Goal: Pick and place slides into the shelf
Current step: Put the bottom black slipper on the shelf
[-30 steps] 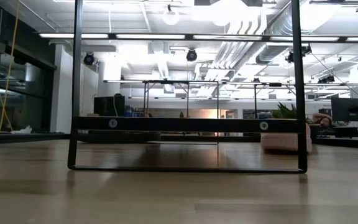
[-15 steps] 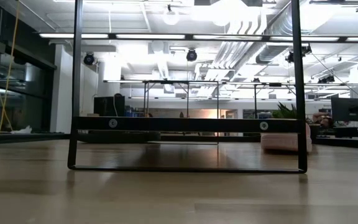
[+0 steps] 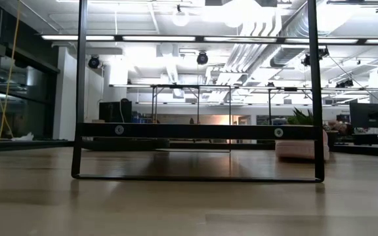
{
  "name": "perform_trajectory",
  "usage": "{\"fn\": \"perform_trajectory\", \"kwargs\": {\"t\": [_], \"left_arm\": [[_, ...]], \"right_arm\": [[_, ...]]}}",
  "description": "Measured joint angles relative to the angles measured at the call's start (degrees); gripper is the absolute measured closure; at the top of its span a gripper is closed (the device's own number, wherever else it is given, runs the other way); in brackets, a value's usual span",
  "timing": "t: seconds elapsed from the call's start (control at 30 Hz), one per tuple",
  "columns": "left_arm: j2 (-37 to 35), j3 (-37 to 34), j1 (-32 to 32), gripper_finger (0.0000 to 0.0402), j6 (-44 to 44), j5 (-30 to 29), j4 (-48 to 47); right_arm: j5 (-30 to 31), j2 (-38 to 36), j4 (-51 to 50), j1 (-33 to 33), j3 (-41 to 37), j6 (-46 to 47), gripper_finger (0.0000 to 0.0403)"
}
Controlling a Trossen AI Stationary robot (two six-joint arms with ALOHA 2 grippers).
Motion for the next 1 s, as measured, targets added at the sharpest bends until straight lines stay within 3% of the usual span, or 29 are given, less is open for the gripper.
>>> {"fn": "perform_trajectory", "kwargs": {"t": [0.77,1.0], "left_arm": [[0.04,-0.01,0.00,0.0234,0.03,0.85,0.18],[0.04,-0.01,-0.02,0.0281,0.54,1.28,0.17]], "right_arm": [[-0.80,2.21,3.69,-0.87,0.04,-1.29,0.0403],[-0.76,2.21,3.65,-0.87,0.04,-1.27,0.0403]]}}
